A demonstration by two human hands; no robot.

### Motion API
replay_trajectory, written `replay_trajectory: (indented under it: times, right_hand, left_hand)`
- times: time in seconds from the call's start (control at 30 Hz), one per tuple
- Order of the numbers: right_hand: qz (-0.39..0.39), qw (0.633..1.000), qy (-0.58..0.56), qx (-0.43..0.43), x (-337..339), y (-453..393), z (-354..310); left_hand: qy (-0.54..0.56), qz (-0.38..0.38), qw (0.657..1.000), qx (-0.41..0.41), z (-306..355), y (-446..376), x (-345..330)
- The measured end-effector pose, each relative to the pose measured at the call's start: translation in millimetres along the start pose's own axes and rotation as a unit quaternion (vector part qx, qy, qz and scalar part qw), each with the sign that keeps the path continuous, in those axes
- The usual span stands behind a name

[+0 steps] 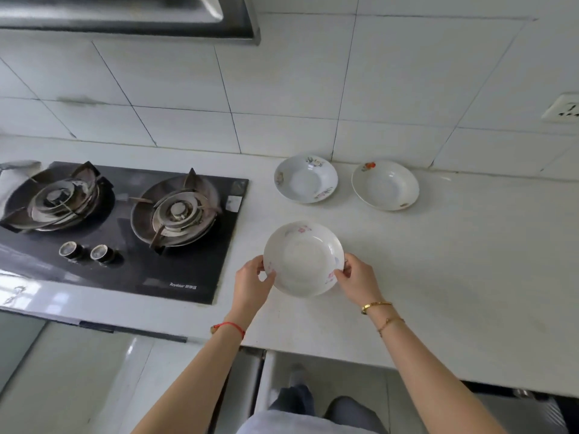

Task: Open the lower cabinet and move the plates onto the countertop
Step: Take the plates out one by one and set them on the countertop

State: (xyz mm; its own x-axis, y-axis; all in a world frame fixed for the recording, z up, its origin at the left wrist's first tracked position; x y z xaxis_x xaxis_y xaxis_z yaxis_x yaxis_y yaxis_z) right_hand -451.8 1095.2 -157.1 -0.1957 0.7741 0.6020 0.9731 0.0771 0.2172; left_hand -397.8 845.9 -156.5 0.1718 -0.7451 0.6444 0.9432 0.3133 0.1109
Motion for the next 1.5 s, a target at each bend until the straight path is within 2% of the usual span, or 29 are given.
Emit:
replay_trajectory:
  times: [0.33,0.7,0.83,0.97,1.3,1.5]
  right_hand:
    - [-0.025,0.999,0.009,-0.042,-28,-69,6]
    - [-0.055,0.998,0.018,-0.036,-38,-85,13]
    - [-0.061,0.997,0.010,-0.041,-37,-84,16]
    - [-0.053,0.997,0.038,-0.041,-22,-80,15]
    - [0.057,0.978,0.142,0.144,62,-33,-24]
    - [0.076,0.965,0.161,0.193,98,19,-19]
  left_hand:
    - [-0.006,-0.028,0.998,0.059,-23,-68,-21]
    - [-0.004,-0.042,0.994,0.101,-33,-77,-33]
    - [-0.027,-0.060,0.994,0.089,-31,-75,-30]
    - [-0.099,-0.058,0.991,0.074,-25,-70,-17]
    - [-0.209,0.028,0.975,-0.071,35,-20,40]
    - [-0.226,0.065,0.964,-0.123,65,31,54]
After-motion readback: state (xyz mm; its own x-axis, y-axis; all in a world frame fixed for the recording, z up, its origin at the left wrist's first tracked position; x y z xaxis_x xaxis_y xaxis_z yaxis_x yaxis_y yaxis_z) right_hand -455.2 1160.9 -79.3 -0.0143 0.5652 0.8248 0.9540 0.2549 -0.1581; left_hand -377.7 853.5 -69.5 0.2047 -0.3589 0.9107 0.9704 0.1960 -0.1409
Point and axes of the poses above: each hand's wrist, its own y-axis away from the middle knuckle, its own x-axis out of the back of the hand, z = x × y, the point moved 7 cm from there along -y, towards the middle knuckle, and after that the axes turned 3 degrees about -y, right-handed, at the moved point
